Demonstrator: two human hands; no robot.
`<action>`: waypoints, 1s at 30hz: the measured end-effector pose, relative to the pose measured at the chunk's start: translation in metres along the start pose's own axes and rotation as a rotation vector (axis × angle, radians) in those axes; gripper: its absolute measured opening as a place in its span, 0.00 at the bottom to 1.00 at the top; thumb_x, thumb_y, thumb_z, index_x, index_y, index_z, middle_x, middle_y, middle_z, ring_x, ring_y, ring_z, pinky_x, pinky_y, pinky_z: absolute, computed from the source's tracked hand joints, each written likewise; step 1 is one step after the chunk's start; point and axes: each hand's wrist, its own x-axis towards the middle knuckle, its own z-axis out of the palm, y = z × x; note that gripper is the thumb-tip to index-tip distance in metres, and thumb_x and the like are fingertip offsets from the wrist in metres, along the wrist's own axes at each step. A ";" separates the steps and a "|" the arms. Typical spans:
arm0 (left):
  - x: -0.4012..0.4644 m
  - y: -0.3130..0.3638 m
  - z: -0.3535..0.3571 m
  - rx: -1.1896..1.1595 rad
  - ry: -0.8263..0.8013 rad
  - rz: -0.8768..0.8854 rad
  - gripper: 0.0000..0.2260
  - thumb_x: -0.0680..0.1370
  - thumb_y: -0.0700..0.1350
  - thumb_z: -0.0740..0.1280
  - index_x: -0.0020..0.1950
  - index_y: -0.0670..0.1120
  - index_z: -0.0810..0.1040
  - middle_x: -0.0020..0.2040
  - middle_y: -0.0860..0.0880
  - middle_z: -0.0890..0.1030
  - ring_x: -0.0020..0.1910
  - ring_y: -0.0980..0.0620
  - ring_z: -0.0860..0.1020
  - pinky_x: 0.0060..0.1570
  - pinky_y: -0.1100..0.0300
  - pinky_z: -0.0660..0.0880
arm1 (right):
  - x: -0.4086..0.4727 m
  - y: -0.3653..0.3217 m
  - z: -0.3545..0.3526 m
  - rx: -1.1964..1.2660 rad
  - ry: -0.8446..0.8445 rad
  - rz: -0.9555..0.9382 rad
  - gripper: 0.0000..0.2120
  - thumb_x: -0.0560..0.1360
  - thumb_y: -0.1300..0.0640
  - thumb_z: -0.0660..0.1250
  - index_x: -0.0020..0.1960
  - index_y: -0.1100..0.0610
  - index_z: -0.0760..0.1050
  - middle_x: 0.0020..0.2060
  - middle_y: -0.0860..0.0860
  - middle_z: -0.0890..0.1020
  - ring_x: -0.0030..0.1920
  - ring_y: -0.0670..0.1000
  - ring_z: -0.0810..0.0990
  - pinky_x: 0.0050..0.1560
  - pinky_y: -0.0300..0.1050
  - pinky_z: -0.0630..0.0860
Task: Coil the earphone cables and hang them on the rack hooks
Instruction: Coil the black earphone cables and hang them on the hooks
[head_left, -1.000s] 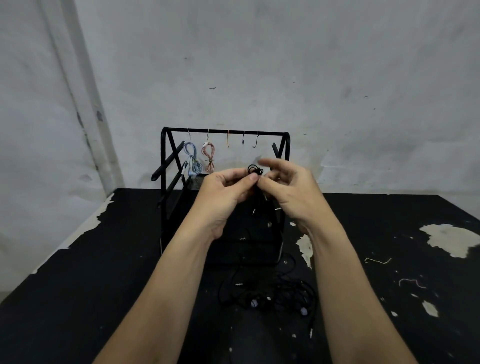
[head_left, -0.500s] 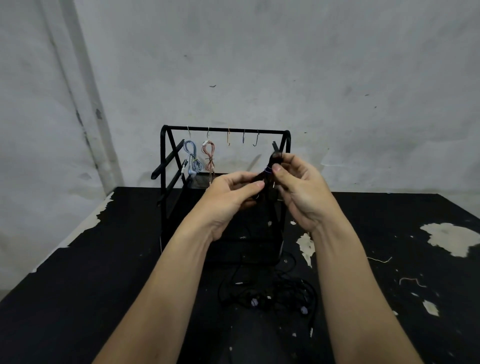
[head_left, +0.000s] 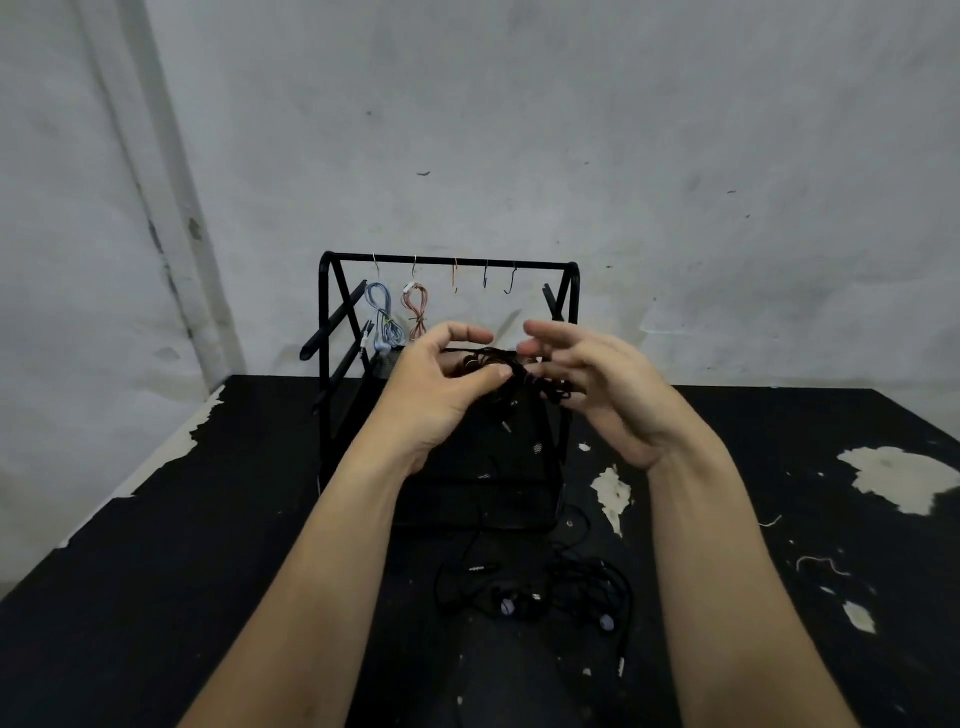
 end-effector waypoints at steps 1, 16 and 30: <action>-0.001 0.001 0.000 0.018 -0.027 0.003 0.16 0.73 0.36 0.75 0.57 0.46 0.77 0.45 0.45 0.86 0.43 0.49 0.85 0.43 0.59 0.80 | -0.001 0.000 0.001 -0.054 -0.001 -0.004 0.13 0.77 0.56 0.68 0.60 0.55 0.81 0.53 0.53 0.83 0.52 0.49 0.81 0.53 0.43 0.78; 0.002 -0.001 0.008 -0.227 -0.033 -0.057 0.09 0.75 0.37 0.71 0.55 0.44 0.80 0.48 0.46 0.85 0.49 0.51 0.83 0.49 0.61 0.79 | 0.008 0.011 0.022 -0.126 0.234 -0.092 0.02 0.77 0.61 0.72 0.49 0.58 0.82 0.42 0.56 0.86 0.44 0.50 0.85 0.53 0.50 0.81; -0.001 0.002 0.004 -0.263 -0.137 -0.003 0.18 0.74 0.28 0.68 0.62 0.42 0.78 0.50 0.42 0.83 0.49 0.50 0.82 0.48 0.63 0.78 | 0.001 0.000 0.034 0.016 0.254 -0.010 0.07 0.79 0.61 0.67 0.45 0.57 0.82 0.37 0.53 0.86 0.38 0.49 0.85 0.37 0.42 0.79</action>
